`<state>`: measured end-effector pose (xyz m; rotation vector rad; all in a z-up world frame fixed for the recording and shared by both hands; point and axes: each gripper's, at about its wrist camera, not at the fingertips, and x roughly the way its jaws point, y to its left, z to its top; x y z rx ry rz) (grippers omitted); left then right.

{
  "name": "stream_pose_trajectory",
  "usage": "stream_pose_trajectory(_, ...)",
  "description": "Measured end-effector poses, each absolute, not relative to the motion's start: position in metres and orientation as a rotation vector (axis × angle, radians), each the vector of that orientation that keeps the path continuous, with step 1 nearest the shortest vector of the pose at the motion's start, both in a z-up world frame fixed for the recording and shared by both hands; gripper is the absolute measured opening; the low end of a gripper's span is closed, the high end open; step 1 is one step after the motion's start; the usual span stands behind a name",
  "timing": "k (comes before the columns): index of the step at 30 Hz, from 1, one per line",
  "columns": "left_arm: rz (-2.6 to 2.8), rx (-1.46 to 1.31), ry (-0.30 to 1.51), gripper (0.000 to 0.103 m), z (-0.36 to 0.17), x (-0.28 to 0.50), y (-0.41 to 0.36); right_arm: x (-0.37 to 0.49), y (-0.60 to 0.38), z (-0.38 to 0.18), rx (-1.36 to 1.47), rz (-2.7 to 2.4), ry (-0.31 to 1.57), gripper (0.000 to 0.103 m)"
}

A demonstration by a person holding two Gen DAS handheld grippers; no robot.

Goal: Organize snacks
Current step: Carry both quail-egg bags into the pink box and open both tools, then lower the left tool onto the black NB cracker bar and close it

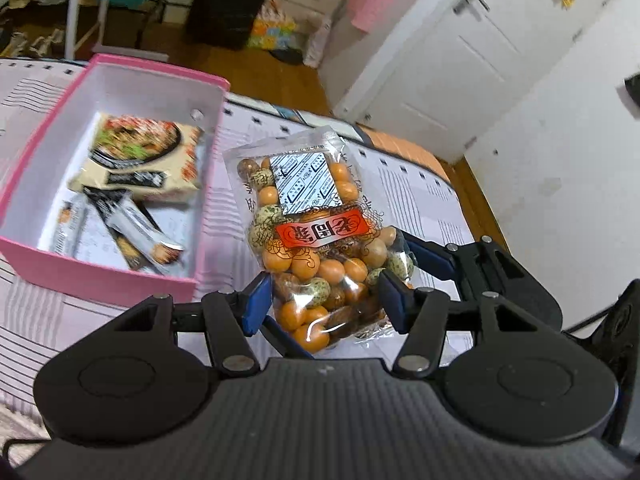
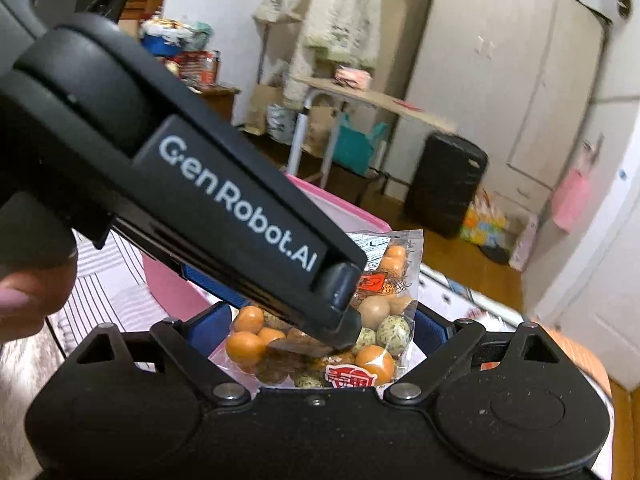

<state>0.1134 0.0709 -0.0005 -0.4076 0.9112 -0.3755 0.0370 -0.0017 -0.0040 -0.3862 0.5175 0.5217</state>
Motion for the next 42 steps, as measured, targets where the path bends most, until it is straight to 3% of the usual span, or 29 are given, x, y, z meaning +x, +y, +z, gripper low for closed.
stream_pose_trajectory(9,-0.260,-0.436,0.852,0.055,0.000,0.138,0.129,0.088,0.022,-0.028,-0.287,0.698,0.507,0.094)
stream_pose_trajectory(21,-0.100,-0.464,0.885,0.056,-0.067,0.179,0.176,0.174,0.038,-0.093,-0.216,0.757,0.642,0.094)
stream_pose_trajectory(24,-0.011,-0.395,0.874,0.062,-0.071,0.178,0.172,0.177,0.031,-0.087,-0.248,0.640,0.609,0.094)
stream_pose_trajectory(34,-0.090,-0.341,0.828,0.060,-0.038,0.151,0.167,0.140,-0.046,-0.035,-0.188,0.627,0.581,0.094)
stream_pose_trajectory(38,-0.160,-0.299,0.845,0.059,-0.017,0.142,0.155,0.148,-0.082,-0.017,-0.162,0.501,0.772,0.094)
stream_pose_trajectory(42,-0.207,-0.213,0.839,0.058,0.005,0.132,0.136,0.142,-0.132,0.000,-0.102,0.445,0.847,0.094)
